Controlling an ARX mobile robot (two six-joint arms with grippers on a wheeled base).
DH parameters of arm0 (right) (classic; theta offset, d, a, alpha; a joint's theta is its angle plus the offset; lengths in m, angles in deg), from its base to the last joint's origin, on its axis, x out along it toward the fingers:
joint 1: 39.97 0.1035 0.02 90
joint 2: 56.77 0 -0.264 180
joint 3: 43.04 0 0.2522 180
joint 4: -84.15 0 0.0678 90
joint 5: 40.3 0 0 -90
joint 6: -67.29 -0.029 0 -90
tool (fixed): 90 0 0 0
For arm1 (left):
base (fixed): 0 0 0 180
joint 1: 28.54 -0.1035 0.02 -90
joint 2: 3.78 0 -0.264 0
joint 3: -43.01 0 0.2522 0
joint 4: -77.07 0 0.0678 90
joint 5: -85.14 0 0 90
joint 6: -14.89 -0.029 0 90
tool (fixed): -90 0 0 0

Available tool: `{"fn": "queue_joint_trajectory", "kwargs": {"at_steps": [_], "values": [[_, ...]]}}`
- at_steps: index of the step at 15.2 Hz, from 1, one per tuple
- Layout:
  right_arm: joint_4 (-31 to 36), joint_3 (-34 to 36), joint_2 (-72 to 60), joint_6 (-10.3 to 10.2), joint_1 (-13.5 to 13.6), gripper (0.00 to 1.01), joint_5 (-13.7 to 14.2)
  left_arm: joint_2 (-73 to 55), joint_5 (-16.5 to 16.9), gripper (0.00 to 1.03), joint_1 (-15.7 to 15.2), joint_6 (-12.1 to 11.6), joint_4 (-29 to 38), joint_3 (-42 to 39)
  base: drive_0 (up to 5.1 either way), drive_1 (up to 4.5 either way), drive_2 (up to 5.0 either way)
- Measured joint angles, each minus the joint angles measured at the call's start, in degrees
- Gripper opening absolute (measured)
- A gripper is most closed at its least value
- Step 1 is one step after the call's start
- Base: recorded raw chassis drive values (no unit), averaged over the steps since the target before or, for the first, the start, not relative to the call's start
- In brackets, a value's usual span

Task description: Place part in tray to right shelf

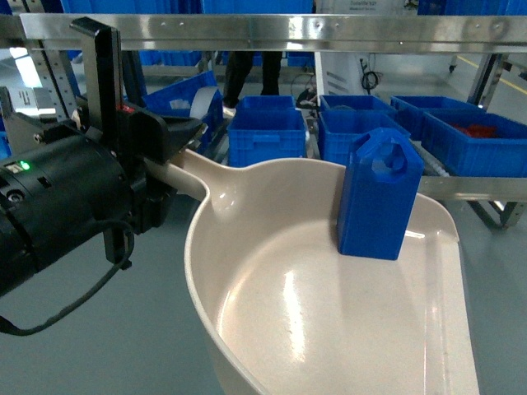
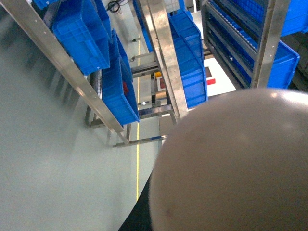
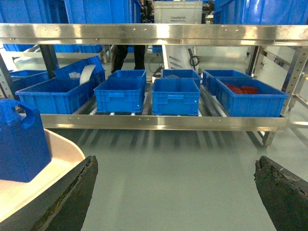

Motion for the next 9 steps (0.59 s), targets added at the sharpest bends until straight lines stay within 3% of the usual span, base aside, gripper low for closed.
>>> {"fn": "queue_joint_trajectory", "kwargs": {"at_steps": [9], "values": [[0.0,0.0,0.0,0.0,0.0,0.98,0.0,0.0,0.0,0.12,0.0,0.0,0.0,0.0,0.0,0.00,0.0]]}}
